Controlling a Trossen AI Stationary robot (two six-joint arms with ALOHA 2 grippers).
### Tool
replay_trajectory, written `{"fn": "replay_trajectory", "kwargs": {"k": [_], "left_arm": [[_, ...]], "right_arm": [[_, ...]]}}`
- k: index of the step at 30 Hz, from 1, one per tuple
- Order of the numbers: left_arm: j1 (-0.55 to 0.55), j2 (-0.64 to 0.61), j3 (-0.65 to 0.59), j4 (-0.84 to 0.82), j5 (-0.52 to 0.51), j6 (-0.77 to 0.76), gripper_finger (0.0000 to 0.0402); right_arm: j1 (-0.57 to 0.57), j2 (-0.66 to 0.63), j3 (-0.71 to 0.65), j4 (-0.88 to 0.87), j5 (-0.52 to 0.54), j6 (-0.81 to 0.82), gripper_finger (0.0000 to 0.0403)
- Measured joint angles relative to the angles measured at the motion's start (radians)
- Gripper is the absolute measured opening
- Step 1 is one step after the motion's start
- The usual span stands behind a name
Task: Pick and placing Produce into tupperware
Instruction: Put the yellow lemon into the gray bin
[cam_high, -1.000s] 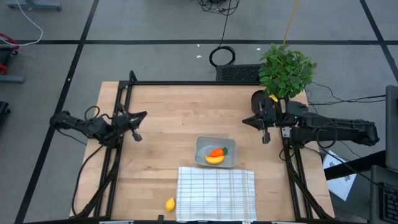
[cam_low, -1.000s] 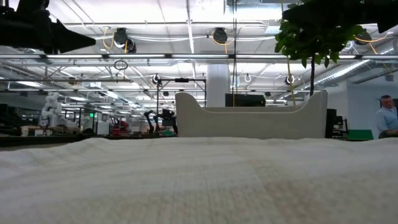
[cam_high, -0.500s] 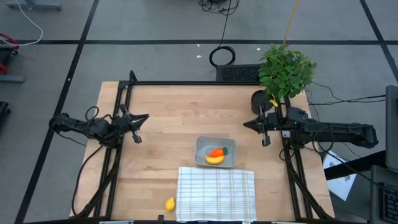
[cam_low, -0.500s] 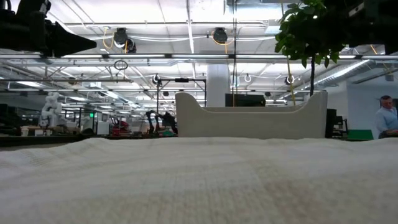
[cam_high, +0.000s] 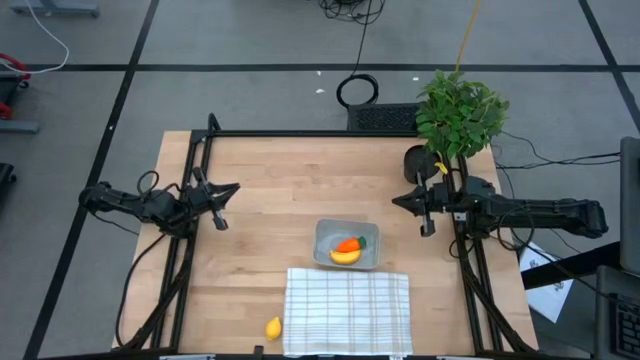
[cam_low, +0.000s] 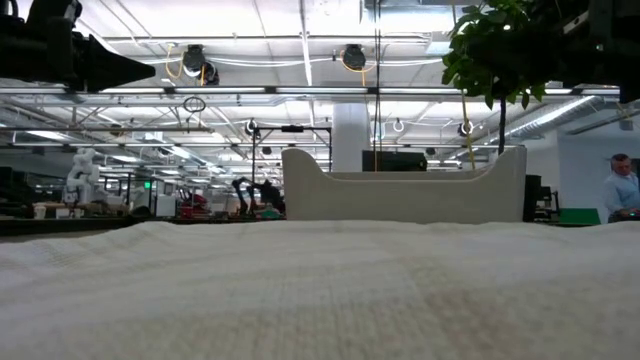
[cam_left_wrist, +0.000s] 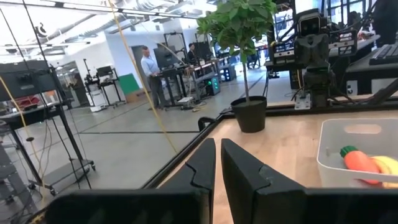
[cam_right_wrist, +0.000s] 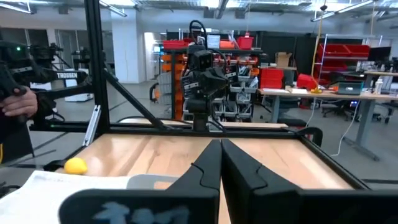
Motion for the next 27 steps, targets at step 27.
{"fn": "replay_trajectory", "kwargs": {"k": [27], "left_arm": [[-0.002, 0.088, 0.000, 0.043, 0.319, -0.024, 0.0031]], "right_arm": [[0.000, 0.000, 0.000, -0.006, 0.000, -0.049, 0.0000]]}}
